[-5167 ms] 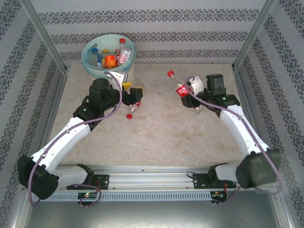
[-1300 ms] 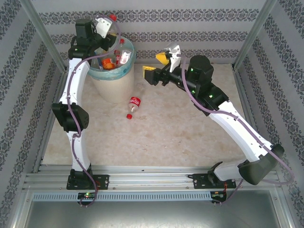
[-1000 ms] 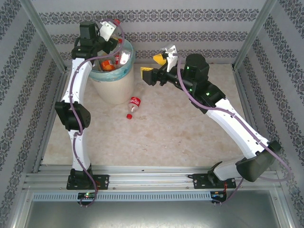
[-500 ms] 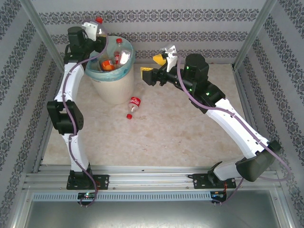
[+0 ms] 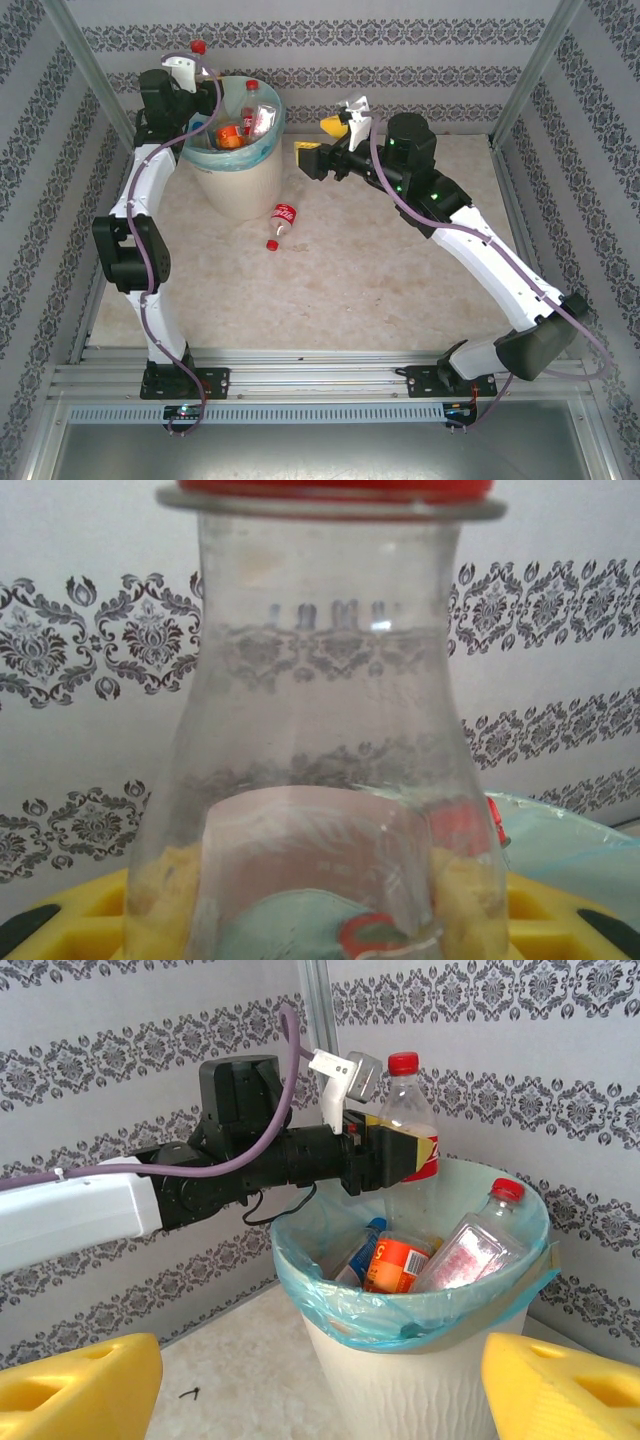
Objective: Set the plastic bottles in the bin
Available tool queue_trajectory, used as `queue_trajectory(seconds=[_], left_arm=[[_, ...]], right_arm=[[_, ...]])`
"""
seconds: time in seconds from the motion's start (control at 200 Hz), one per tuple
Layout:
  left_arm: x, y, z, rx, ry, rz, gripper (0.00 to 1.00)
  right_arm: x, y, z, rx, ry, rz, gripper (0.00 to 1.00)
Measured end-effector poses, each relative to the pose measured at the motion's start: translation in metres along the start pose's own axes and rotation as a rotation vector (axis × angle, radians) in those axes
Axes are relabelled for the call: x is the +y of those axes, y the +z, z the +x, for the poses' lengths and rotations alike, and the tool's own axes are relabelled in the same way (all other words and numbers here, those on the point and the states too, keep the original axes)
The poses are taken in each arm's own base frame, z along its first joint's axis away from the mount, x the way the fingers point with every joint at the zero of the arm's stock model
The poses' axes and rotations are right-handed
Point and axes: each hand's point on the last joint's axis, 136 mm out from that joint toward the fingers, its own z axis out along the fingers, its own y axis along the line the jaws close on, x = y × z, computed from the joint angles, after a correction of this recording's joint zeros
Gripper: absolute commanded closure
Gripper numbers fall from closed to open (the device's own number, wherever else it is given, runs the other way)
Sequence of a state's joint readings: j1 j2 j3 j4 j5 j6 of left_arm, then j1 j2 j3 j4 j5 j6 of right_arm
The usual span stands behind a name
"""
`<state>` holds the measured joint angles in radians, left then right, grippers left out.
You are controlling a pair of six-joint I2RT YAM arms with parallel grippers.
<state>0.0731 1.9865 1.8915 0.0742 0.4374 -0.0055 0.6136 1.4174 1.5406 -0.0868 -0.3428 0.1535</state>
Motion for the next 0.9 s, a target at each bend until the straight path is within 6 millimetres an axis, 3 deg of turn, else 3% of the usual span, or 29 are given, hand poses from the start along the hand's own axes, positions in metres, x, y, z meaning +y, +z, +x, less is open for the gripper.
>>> queue_trajectory(seconds=[0.215,0.445,0.599,0.704,0.899], left_arm=[[-0.015,-0.009,-0.013,0.005,0.063,0.017,0.83],[-0.055,-0.052,-0.061,-0.074,0.200,0.032,0.83],[-0.065,-0.076,-0.088,-0.119,0.275,0.015,0.83],[-0.070,-0.082,-0.087,-0.089,0.316,-0.001,0.83],[-0.075,-0.086,-0.064,0.056,0.343,-0.017,0.83]], right_arm=[[0.002,0.004,0.003,0.007,0.002,-0.010,0.17],[0.005,0.004,0.004,0.010,0.002,-0.019,0.17],[0.006,0.004,0.004,0.012,0.003,-0.020,0.17],[0.007,0.004,0.004,0.013,0.003,-0.025,0.17],[0.006,0.005,0.005,0.015,0.004,-0.026,0.17]])
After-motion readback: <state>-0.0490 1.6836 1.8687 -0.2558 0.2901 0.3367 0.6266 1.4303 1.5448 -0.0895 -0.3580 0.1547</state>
